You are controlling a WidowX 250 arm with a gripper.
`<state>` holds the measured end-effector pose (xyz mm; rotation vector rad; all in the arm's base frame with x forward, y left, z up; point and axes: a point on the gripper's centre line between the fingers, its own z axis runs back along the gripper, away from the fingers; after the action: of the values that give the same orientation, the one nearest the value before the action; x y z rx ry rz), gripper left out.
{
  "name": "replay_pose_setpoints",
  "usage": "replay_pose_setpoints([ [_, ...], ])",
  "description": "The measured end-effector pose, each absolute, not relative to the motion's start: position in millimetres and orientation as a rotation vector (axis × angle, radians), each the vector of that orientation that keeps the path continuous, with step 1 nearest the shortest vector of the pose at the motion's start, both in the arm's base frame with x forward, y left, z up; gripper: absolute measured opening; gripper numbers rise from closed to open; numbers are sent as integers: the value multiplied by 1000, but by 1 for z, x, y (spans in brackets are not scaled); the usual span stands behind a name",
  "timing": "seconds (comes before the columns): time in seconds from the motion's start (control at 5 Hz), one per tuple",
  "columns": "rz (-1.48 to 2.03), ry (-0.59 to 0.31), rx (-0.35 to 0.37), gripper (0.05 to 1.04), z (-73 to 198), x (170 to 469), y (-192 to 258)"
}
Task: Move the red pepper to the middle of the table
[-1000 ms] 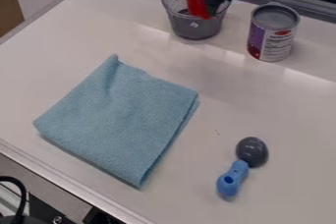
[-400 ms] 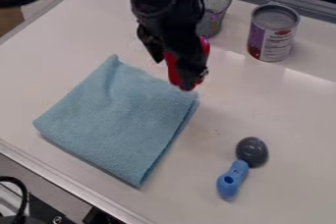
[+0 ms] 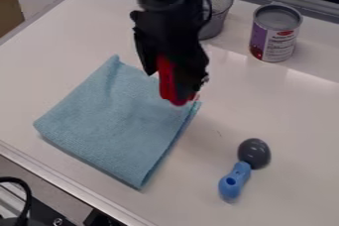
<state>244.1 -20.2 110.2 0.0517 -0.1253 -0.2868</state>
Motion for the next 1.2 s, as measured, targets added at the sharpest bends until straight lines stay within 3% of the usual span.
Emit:
replay_pose_setpoints([
  [0.2,-183,-2,65,834,112,251,-24],
  [0.4,-83,82,100,834,96,240,-40],
  [0.8,-86,69,71,834,81,238,-45],
  [1.2,7,141,69,834,64,249,-50],
])
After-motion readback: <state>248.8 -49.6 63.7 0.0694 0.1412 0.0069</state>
